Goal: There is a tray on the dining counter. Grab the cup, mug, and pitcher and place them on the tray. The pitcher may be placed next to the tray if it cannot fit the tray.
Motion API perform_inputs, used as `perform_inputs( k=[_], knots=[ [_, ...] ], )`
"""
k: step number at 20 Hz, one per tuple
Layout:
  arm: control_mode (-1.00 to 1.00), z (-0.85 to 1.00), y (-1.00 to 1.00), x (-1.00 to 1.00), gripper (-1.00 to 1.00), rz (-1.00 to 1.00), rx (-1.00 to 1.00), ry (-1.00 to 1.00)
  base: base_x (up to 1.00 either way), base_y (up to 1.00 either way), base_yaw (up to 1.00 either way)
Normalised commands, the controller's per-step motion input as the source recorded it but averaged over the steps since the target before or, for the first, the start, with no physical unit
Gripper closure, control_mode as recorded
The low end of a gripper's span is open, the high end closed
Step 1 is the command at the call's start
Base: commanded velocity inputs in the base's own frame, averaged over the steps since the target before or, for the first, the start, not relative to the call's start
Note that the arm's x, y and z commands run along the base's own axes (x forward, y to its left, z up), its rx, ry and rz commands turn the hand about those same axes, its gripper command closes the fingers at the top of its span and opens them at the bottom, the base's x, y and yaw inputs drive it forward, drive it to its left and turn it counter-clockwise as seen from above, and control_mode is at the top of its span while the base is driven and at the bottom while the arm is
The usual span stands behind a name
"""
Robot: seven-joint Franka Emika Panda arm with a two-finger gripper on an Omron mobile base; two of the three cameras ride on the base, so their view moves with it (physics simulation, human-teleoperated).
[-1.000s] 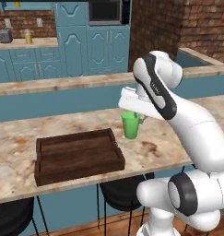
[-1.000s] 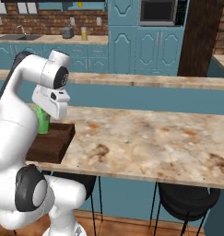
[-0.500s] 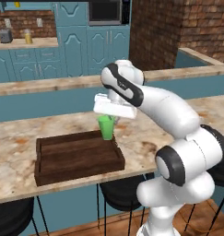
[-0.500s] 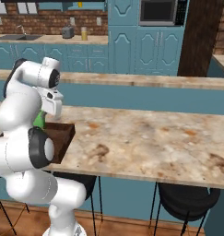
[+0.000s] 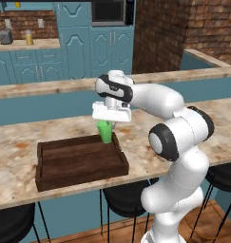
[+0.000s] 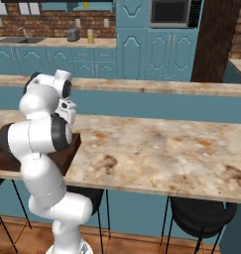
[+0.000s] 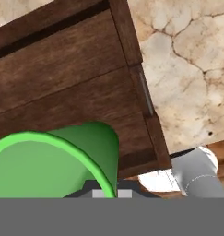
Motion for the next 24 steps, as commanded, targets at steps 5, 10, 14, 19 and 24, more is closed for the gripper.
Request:
perform_inputs(
  k=[5,10,14,19,24],
  knots=[
    [-1.00,-0.70,0.00,0.49,1.00,0.06,0.00,0.02,0.00,0.00,0.00],
    [-1.00,-0.60,0.00,0.39,1.00,0.06,0.00,0.00,0.00,0.00,0.00],
    [-1.00,-0.46,0.00,0.32,1.00,0.07,0.00,0.00,0.00,0.00,0.00],
    [-1.00,-0.42,0.00,0.17,1.00,0.09,0.00,0.00,0.00,0.00,0.00],
    [-1.00,-0.50,0.00,0.01,-1.00,0.09,0.00,0.00,0.00,0.00,0.00]
  ],
)
